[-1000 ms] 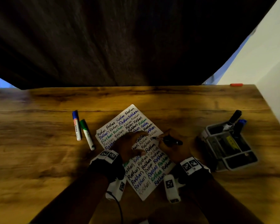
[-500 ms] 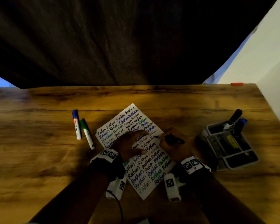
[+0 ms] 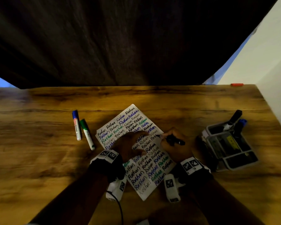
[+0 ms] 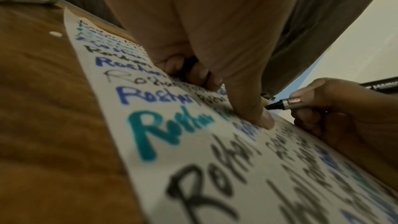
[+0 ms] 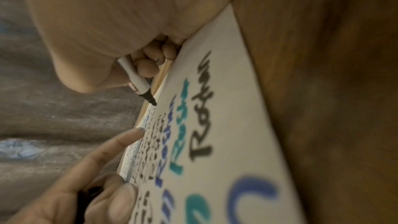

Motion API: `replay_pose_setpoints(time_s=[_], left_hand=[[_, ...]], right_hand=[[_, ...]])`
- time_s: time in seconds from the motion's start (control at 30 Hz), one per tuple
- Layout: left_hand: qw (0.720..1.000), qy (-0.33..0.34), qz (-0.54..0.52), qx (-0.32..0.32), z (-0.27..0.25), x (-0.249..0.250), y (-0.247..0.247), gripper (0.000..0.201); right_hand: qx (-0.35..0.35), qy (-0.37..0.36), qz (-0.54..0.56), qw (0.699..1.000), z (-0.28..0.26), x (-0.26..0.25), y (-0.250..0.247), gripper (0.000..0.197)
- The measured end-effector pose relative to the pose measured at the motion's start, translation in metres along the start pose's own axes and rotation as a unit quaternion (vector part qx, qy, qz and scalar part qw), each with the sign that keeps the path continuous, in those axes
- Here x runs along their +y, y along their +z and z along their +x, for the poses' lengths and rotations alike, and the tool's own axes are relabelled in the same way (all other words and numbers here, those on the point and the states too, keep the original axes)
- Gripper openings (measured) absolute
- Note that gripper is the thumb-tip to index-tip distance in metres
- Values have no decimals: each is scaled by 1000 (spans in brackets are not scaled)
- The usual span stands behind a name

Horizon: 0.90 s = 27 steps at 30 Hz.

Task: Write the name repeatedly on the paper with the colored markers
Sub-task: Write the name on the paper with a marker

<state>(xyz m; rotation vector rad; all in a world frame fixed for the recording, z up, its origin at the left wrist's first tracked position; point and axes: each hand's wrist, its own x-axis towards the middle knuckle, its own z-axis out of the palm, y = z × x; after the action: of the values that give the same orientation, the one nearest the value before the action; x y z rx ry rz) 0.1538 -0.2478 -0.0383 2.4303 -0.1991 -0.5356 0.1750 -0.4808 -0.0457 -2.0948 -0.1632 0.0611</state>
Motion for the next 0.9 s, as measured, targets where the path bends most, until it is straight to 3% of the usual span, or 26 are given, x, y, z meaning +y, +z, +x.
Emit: replay_pose_setpoints(time_s=[0.13, 0.27, 0.47, 0.57, 0.73, 0.9], left_hand=[[1000, 0, -4, -1, -1, 0, 0, 71], [1000, -2, 4, -2, -1, 2, -1, 70], [1000, 0, -5, -4, -2, 3, -2, 70], [1000, -1, -13, -3, -3, 5, -2, 70], [1000, 6, -5, -1, -2, 5, -2, 70], [1000, 12, -19, 0, -2, 3, 0, 71]], right_hand=[[26, 6, 28, 999, 0, -4, 0, 15], [-56, 91, 35, 994, 0, -7, 0, 14], [-35, 87, 32, 995, -1, -9, -1, 12], [19, 12, -7, 1000, 0, -8, 0, 12], [55, 9, 47, 997, -3, -7, 1, 14], [14, 33, 42, 998, 0, -5, 2, 18]])
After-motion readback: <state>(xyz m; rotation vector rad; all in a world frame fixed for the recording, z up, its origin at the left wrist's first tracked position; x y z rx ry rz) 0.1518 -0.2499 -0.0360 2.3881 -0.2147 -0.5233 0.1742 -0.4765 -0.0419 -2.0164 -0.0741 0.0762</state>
